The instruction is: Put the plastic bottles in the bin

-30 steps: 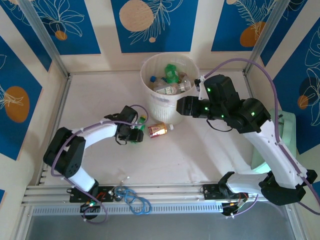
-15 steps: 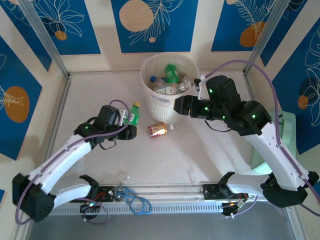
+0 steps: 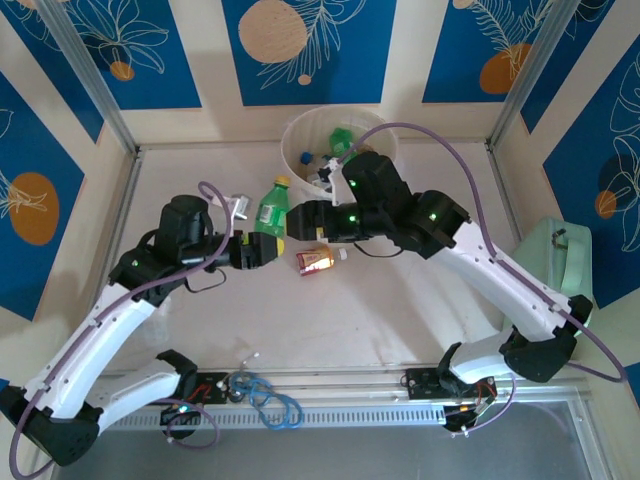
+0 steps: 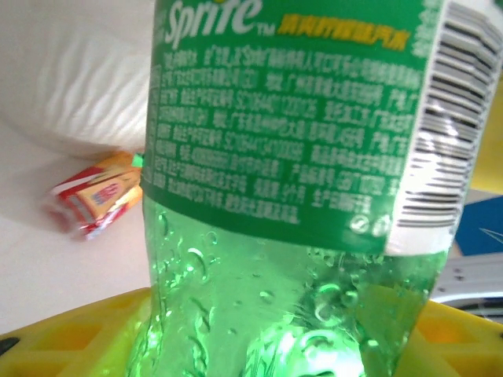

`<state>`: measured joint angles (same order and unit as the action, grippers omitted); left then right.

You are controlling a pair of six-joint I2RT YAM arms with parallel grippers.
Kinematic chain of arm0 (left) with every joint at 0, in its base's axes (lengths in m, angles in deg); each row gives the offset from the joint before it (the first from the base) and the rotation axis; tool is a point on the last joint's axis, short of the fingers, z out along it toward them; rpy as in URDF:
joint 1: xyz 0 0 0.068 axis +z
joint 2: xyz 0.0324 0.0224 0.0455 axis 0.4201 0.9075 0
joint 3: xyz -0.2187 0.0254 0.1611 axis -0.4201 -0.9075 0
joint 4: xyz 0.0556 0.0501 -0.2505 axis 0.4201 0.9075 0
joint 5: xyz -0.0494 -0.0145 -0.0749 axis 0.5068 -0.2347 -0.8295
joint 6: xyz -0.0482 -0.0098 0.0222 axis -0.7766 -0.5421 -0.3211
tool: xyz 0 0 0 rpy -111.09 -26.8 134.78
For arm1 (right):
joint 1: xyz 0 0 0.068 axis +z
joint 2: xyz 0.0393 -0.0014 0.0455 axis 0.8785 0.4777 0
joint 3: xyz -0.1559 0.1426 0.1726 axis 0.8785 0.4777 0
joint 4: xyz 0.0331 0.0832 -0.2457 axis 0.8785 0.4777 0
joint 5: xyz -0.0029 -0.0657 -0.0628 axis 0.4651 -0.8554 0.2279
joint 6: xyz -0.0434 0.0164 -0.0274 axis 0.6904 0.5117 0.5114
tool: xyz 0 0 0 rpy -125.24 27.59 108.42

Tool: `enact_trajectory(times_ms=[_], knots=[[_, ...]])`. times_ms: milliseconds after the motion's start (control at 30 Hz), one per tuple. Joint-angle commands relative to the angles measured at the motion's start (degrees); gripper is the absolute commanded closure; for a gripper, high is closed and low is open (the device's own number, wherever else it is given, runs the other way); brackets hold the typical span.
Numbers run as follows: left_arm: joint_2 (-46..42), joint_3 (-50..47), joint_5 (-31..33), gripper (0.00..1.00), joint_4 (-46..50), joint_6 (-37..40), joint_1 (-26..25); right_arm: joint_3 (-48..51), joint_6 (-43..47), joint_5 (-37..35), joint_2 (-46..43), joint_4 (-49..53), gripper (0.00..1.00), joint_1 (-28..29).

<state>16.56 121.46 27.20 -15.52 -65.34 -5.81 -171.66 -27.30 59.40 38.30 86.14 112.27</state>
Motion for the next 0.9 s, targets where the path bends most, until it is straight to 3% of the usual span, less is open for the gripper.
enact_trajectory(times_ms=[0,433,867], knots=[[-1.25,0.90,-8.74,0.39,-6.91,-3.76,-0.18,-2.98,-0.03,2.24,-0.34,-3.21,0.22,0.08],[-2.13,-2.07,-17.40,0.38,-19.14,-10.11,-0.20,-3.72,-0.77,6.16,2.20,-7.35,0.22,-2.17],[0.19,-4.03,-21.73,0.38,-31.01,-16.29,-0.19,-1.50,-2.55,11.11,2.80,-12.94,0.32,-4.65]])
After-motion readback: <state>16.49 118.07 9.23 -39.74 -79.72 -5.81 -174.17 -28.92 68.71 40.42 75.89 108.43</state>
